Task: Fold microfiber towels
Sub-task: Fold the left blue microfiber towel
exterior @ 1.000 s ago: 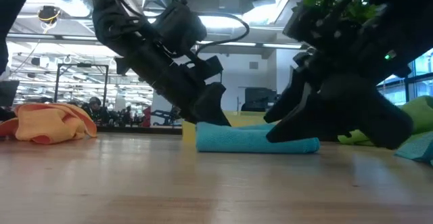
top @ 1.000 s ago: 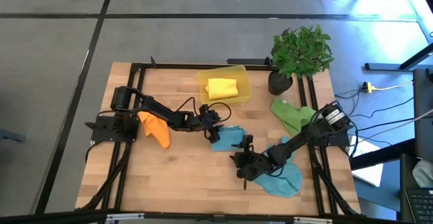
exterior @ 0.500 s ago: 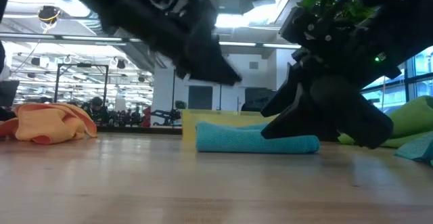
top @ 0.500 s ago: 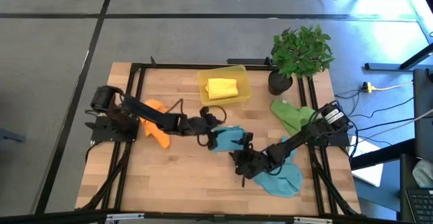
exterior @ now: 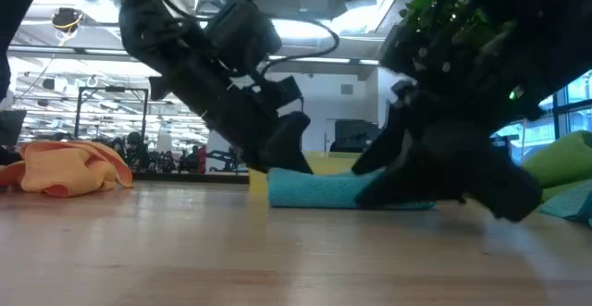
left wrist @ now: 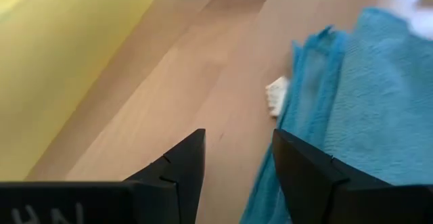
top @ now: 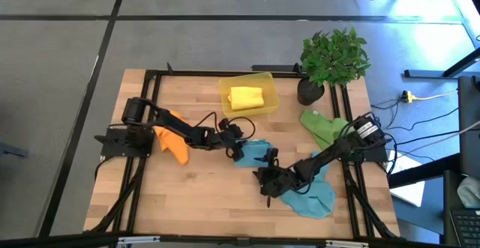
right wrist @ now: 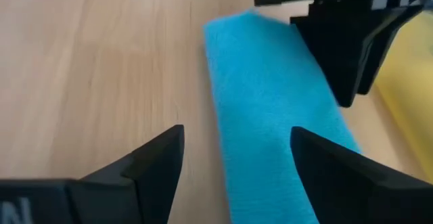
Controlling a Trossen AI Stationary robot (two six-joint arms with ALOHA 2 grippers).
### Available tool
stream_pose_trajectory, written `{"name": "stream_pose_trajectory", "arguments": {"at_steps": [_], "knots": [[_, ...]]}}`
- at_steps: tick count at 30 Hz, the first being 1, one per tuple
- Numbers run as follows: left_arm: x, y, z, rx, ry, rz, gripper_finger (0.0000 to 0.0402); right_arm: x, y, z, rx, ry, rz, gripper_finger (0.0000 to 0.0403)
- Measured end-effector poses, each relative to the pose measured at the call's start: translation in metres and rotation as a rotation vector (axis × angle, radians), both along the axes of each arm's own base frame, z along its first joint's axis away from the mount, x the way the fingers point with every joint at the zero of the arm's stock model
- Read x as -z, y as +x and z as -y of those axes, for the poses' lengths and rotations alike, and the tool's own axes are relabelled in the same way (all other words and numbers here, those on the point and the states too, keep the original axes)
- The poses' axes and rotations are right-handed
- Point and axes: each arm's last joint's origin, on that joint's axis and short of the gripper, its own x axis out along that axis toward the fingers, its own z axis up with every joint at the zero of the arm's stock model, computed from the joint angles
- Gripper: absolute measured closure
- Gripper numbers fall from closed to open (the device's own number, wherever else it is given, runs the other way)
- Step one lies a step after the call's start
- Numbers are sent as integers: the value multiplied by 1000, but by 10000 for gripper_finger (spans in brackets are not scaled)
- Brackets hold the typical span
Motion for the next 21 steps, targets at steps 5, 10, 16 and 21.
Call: {"name": "stream_pose_trajectory", "arguments": {"at_steps": [5, 10, 16, 21], "knots": [[14, 0, -8, -56, -12, -20, 239, 12, 8, 4, 1, 48, 13, 132], [18, 1, -16, -82, -25, -21, 239, 15, 9, 4, 9, 40, 17, 132], [16, 2, -21, -54, -7, -20, 239, 13, 10, -2, 9, 25, 21, 132], [15, 3, -29, -35, -24, -13, 239, -1, 13, -18, 22, 34, 44, 132]]}}
